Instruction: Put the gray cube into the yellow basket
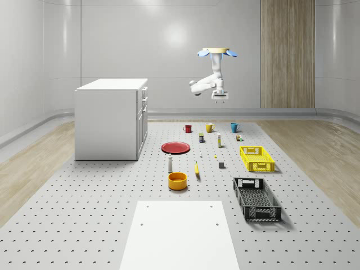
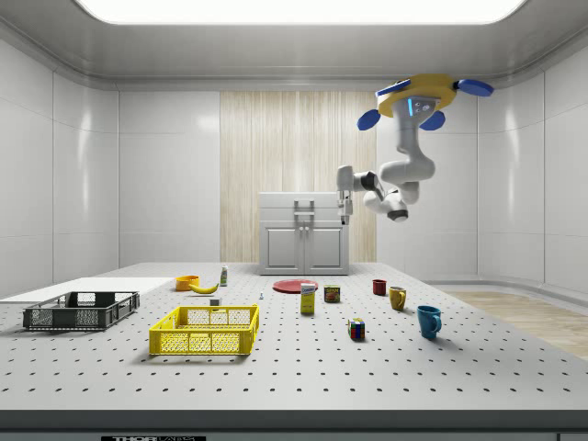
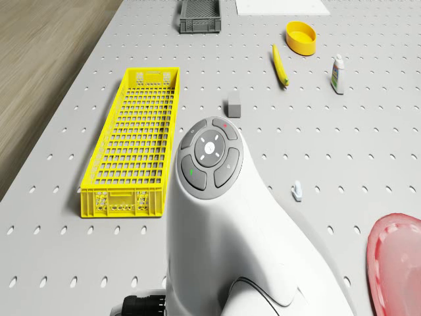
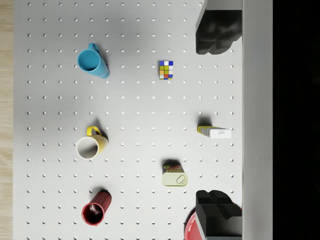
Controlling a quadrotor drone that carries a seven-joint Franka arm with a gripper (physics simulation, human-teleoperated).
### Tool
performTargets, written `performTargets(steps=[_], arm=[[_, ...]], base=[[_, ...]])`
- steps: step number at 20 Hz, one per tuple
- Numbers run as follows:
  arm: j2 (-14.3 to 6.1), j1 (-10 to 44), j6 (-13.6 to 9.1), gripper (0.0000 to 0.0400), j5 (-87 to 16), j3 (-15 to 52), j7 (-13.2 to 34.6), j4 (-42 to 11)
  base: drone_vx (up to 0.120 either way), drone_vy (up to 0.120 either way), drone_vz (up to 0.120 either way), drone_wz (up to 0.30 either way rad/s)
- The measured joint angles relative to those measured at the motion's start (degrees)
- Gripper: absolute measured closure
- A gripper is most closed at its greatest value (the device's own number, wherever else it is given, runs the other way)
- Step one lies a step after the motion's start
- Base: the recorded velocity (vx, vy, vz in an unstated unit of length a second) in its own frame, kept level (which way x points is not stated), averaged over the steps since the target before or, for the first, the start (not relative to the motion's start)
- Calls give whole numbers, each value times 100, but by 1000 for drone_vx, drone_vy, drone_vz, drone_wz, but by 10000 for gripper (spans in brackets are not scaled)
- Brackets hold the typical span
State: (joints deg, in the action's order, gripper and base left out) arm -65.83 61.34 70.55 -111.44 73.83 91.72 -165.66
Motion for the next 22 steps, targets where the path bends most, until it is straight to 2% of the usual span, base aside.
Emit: performTargets(steps=[3,6,22], arm=[[-87,32,77,0,45,29,30,6],[-171,62,153,0,90,56,58,12],[-588,193,537,0,301,174,181,40]], base=[[120,-13,0,0],[120,-120,0,0],[120,0,0,0]])
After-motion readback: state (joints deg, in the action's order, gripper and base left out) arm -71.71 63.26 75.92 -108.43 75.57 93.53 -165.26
